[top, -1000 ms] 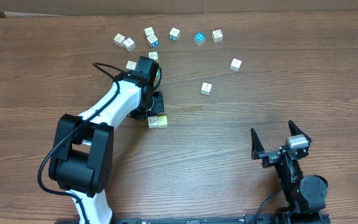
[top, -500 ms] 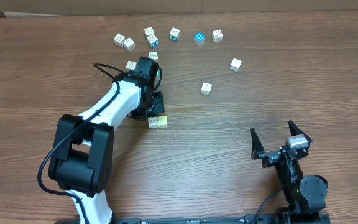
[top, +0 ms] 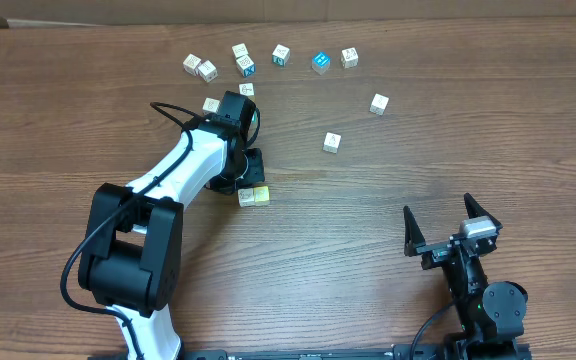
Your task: Form a horizontal line
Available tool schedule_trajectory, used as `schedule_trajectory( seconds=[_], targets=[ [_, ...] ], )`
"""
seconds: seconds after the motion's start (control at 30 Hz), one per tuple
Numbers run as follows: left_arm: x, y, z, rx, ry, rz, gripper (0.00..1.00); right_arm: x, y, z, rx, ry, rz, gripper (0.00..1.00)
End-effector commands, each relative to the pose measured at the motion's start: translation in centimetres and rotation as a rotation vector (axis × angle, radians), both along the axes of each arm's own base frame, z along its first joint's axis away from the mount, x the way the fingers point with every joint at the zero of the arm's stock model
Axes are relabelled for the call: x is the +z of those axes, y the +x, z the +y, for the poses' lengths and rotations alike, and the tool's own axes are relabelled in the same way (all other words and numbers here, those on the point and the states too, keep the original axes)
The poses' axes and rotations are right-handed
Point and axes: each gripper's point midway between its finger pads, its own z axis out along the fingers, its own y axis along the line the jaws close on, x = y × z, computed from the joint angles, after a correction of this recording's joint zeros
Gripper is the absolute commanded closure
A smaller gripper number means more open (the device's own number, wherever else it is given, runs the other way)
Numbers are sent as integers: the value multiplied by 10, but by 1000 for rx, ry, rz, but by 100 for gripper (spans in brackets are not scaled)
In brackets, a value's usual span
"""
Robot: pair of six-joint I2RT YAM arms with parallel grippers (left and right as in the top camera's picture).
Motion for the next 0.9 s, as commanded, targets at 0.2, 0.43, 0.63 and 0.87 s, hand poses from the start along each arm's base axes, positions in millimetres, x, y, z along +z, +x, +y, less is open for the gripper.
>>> schedule_trajectory(
  seconds=[0.2, 0.43, 0.63, 0.87],
  targets=[
    [6, 23, 20, 31, 76, -80, 96, -2, 0, -1, -3, -1, -5, 0],
    [50, 49, 18, 44, 62, -130, 94, -2, 0, -1, -3, -1, -5, 0],
    [56, 34, 5, 5, 62, -77, 32, -2, 0, -1, -3, -1, -5, 0],
    [40, -3, -7, -60, 93, 32, 11, -2, 0, -1, -3, -1, -5, 0]
  ],
)
